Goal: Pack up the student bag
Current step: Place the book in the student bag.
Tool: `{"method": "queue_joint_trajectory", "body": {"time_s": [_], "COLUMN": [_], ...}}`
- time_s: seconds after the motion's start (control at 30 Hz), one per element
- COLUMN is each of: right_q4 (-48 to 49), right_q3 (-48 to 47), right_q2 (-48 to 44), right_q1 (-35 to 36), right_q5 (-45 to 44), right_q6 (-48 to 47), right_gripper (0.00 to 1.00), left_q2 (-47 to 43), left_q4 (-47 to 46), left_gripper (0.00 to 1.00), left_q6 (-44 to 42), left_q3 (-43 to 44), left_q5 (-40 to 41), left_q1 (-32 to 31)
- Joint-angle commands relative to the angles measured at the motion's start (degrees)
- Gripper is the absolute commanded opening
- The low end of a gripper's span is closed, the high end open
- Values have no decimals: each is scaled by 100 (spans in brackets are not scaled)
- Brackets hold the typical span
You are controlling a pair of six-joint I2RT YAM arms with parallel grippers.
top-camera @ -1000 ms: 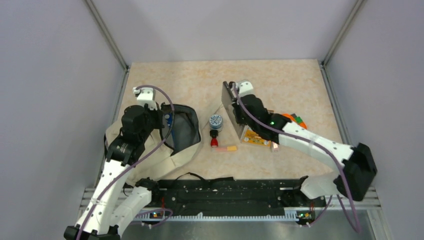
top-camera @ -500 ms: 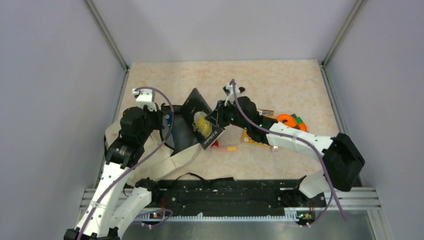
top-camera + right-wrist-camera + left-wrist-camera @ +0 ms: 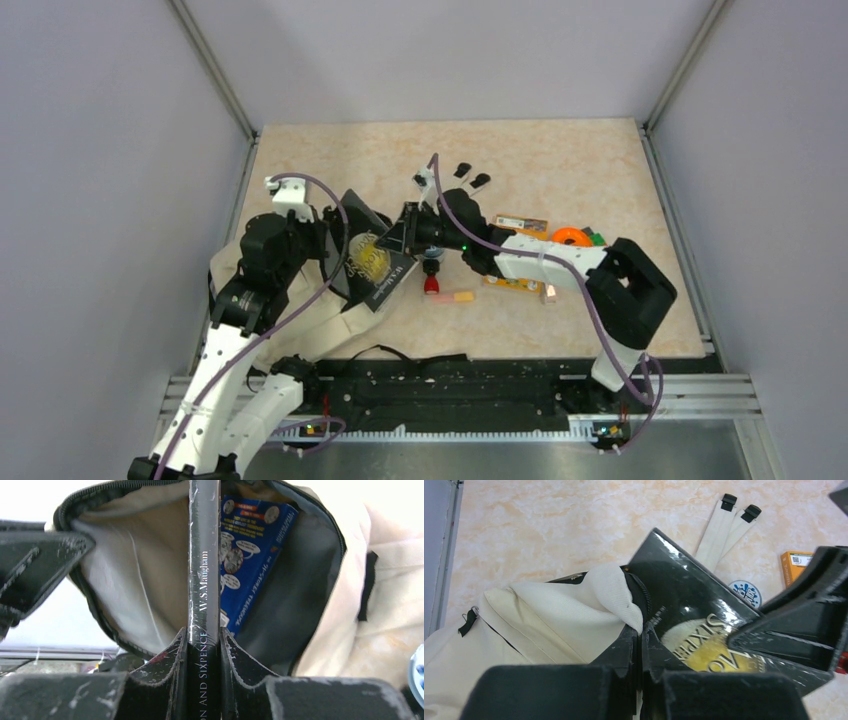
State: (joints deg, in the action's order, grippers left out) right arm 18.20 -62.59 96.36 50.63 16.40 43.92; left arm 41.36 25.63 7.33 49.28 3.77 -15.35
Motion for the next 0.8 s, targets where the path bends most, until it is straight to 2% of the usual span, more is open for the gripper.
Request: {"method": "queue_joint_trajectory", "body": {"time_s": [0.0,0.23,0.63,0.77], "right_q4": [1507,1973,3226,3224], "right_q3": [-879,-1481,-1327,-1456], "right_q2": [394,1141,1805,2158], "right_q1": [44,242,718,860], "right_q5": [310,6,-575,-925], "right_q6": [484,486,1114,1128], "right_gripper": [0,0,0,0], "left_q2": [-142,-194,-254,-257], "left_q4": [-615,-668,-725,-719], "left_gripper": [0,0,0,0], "left_q6": [-71,-81,-45,-47], "left_q3": [9,-5,-10,-8], "left_q5": [-288,-789,-905,-851], "left_q1": [15,16,24,24]}}
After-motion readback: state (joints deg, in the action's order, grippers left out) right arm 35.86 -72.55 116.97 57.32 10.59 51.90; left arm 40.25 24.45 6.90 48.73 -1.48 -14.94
